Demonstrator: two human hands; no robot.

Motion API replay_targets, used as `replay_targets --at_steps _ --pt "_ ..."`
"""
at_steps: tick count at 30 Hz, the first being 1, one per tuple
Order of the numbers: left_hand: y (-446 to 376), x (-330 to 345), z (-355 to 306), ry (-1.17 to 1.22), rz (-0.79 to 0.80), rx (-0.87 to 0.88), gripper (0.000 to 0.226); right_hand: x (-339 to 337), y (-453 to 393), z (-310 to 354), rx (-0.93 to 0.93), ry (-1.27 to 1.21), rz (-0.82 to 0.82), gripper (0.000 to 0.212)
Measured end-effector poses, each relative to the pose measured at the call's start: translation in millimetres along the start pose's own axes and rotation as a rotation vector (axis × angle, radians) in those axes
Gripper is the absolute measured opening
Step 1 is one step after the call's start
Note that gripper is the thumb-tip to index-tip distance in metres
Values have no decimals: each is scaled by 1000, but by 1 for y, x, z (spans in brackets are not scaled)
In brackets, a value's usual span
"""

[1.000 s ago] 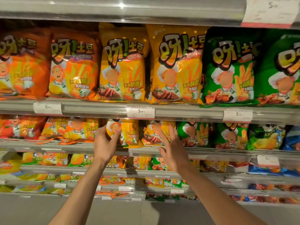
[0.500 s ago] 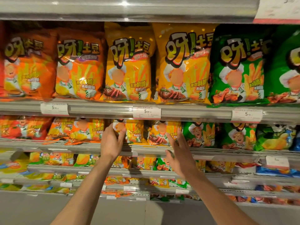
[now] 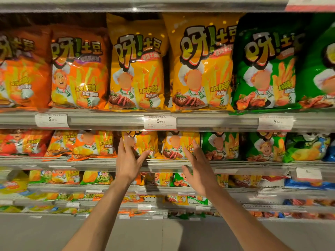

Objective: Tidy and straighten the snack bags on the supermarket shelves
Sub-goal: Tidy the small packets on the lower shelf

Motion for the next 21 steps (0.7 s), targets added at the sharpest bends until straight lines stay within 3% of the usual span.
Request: replay_targets --at_steps 7,14,18,21 --pt "23 -3 -13 -55 -189 75 107 1 2 1 2 -44 20 69" --pt "24 5 -26 -238 -92 135 99 2 4 6 -2 -42 52 73" --pt "20 -3 -19 -251 -5 115 93 1 2 3 36 -101 103 71" --pt "23 -22 -20 -160 -48 120 80 -4 -2 -3 147 -211 101 66"
Point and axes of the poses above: each hand's wrist, its own y-axis away from the middle knuckle, its own x-axis out of the palm, z = x × y, the point moved 8 cm from there along -y, towards the middle knuckle, and after that the axes turned 8 degrees about -y, right-handed, at the moved point
